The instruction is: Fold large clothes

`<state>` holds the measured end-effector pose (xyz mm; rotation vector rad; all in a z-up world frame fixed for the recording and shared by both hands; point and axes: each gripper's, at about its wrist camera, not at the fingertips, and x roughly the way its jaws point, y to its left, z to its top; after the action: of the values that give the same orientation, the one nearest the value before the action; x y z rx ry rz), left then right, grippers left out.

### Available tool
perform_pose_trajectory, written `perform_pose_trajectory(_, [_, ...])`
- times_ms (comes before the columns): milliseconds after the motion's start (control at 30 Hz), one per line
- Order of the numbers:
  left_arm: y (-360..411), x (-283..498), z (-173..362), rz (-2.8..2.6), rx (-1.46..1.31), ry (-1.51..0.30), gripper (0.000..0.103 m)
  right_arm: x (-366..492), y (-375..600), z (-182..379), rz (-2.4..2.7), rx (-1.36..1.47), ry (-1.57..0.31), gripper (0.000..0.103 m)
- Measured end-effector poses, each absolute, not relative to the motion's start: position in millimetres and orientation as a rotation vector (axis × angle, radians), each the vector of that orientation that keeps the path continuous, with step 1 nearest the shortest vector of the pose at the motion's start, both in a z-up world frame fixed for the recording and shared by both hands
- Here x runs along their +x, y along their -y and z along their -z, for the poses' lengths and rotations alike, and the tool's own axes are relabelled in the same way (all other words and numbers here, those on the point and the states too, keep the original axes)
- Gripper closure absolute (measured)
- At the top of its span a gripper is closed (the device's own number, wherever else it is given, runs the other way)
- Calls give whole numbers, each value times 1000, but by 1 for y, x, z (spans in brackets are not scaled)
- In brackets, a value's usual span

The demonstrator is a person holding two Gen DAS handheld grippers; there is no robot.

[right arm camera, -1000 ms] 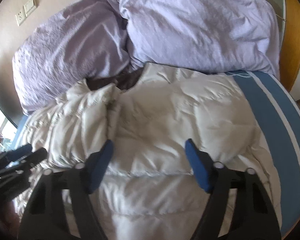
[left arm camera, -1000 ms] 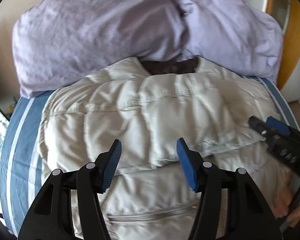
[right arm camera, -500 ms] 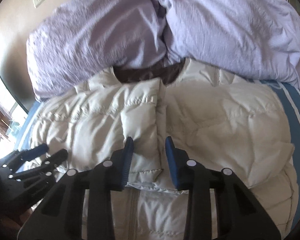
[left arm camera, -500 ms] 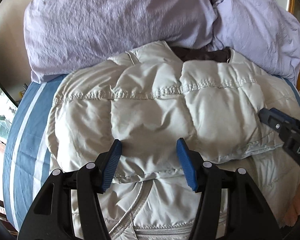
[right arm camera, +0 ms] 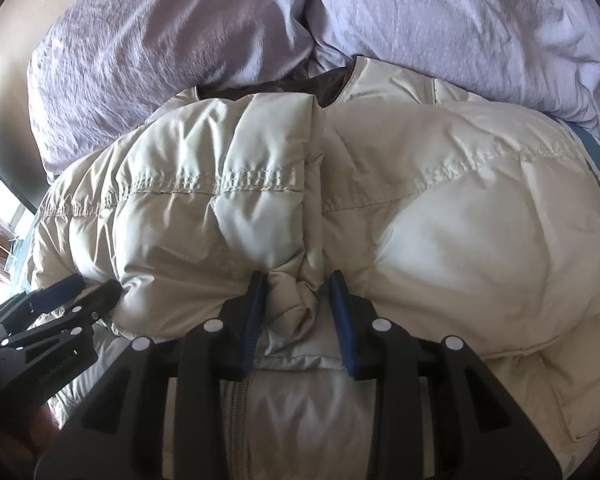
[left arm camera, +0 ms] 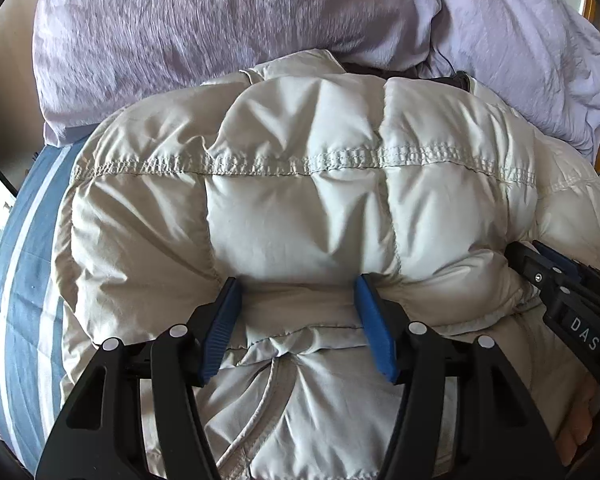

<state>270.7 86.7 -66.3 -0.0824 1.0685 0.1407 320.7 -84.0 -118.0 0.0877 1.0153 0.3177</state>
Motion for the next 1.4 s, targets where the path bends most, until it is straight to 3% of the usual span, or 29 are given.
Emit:
perform_pose_trajectory(300, [-83,273,68,-151,-61,-1069,43,320,84,122,-342,81,-1001,64])
perform_pose_trajectory(433, [-83,265,56,-147,-56,-1069,39,323,93,113,-348,89,-1019,35])
perform_pose_trajectory(500, [-85,258,49,-146,-53,-1057,34,320,101,106,-333,85,-1014,31])
perform_pose_trajectory(767, [-103,212,28,-146,-43,-1026,31,292,128,90,-293,58,-1011,30])
perform_pose_trajectory(967, [-133,168,23,-166,-53,-1031,31,262,163,83,-241,22,-1037,25])
perform_pose_trajectory(1400, [-202,83,46,-251,-154,-1111,29,191,314,106,-19,86,-1185,18])
